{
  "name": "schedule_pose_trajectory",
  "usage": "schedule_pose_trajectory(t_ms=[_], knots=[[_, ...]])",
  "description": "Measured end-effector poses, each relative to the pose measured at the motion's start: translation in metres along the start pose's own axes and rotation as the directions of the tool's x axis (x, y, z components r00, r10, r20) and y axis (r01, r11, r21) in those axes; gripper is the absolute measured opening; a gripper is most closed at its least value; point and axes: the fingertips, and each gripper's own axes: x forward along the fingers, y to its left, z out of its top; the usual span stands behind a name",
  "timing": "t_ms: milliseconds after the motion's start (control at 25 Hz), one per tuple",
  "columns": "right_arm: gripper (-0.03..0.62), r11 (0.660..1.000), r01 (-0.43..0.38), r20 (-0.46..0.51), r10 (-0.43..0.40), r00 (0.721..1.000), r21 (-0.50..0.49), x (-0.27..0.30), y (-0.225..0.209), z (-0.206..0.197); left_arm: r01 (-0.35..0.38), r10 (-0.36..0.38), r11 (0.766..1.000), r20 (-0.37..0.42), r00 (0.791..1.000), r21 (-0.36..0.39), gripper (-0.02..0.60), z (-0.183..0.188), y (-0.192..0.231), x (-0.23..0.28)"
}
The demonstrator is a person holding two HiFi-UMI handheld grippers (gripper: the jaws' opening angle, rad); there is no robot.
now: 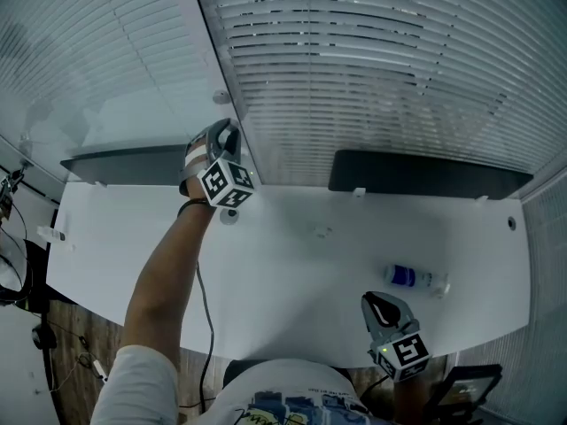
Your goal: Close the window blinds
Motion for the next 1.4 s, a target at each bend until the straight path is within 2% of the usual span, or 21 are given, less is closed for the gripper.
schedule_pose_trajectory(t_ms=[80,120,160,240,320,480,600,760,800,840,880,920,1040,1120,1160,1280,1400], knots=[[0.014,1.000,-0.002,0.001,0.002,1.000,-0.001,0.000,0.000,-0.001,0.010,-0.010,0.989,-0.002,1.000,-0.150,0.124,0.000,0.002,-0.001],[0.014,1.000,-0.003,0.001,0.003,1.000,-0.001,0.000,0.000,-0.001,0.017,-0.018,0.973,-0.001,1.000,-0.229,0.124,-0.001,0.003,-0.001],[0.014,1.000,-0.003,0.001,0.003,1.000,-0.003,0.000,0.000,0.000,0.025,-0.026,0.950,0.001,1.000,-0.311,0.124,-0.001,0.005,-0.001],[0.014,1.000,-0.003,-0.001,0.003,1.000,-0.006,0.000,0.001,0.001,0.041,-0.041,0.885,0.008,0.999,-0.464,0.124,-0.002,0.007,-0.001],[0.014,1.000,-0.003,-0.004,0.003,1.000,-0.008,0.000,0.001,0.001,0.052,-0.052,0.808,0.018,0.999,-0.587,0.124,-0.004,0.009,-0.001],[0.014,1.000,-0.005,0.001,0.005,1.000,-0.008,0.001,0.001,0.002,0.074,-0.062,0.648,0.044,0.997,-0.758,0.124,-0.006,0.013,-0.001],[0.014,1.000,-0.006,0.001,0.006,1.000,-0.006,0.001,0.001,0.001,0.100,-0.076,0.493,0.072,0.995,-0.864,0.124,-0.008,0.013,-0.002],[0.014,1.000,-0.007,0.002,0.007,1.000,-0.008,0.000,0.000,0.002,0.144,-0.080,0.290,0.126,0.989,-0.946,0.124,-0.010,0.012,-0.001],[0.014,1.000,-0.007,0.003,0.007,1.000,-0.009,0.000,0.000,0.002,0.159,-0.080,0.255,0.143,0.987,-0.954,0.124,-0.010,0.011,0.000],[0.014,1.000,-0.006,0.003,0.006,1.000,-0.010,0.000,0.000,0.002,0.165,-0.080,0.245,0.150,0.985,-0.955,0.124,-0.010,0.011,0.000],[0.014,1.000,-0.007,0.003,0.007,1.000,-0.010,0.001,0.000,0.002,0.164,-0.079,0.263,0.148,0.986,-0.951,0.124,-0.010,0.011,0.000],[0.014,1.000,-0.007,0.002,0.007,1.000,-0.010,0.001,0.000,0.002,0.154,-0.078,0.306,0.136,0.988,-0.940,0.126,-0.010,0.013,-0.001],[0.014,1.000,-0.007,0.003,0.007,1.000,-0.010,0.000,0.000,0.001,0.114,-0.070,0.477,0.092,0.993,-0.872,0.127,-0.007,0.015,-0.003],[0.014,1.000,-0.005,0.004,0.005,1.000,-0.011,-0.001,0.000,0.001,0.105,-0.064,0.565,0.083,0.994,-0.818,0.138,-0.005,0.015,-0.004],[0.014,1.000,-0.005,0.004,0.005,1.000,-0.011,-0.001,-0.001,0.002,0.101,-0.060,0.605,0.081,0.995,-0.790,0.165,-0.004,0.016,-0.004],[0.014,1.000,-0.005,0.005,0.005,1.000,-0.010,-0.001,-0.002,0.002,0.090,-0.057,0.727,0.071,0.996,-0.681,0.170,-0.004,0.015,-0.007],[0.014,1.000,-0.006,0.001,0.006,1.000,-0.009,-0.001,-0.001,0.001,0.076,-0.057,0.851,0.053,0.997,-0.520,0.170,-0.005,0.010,-0.011]])
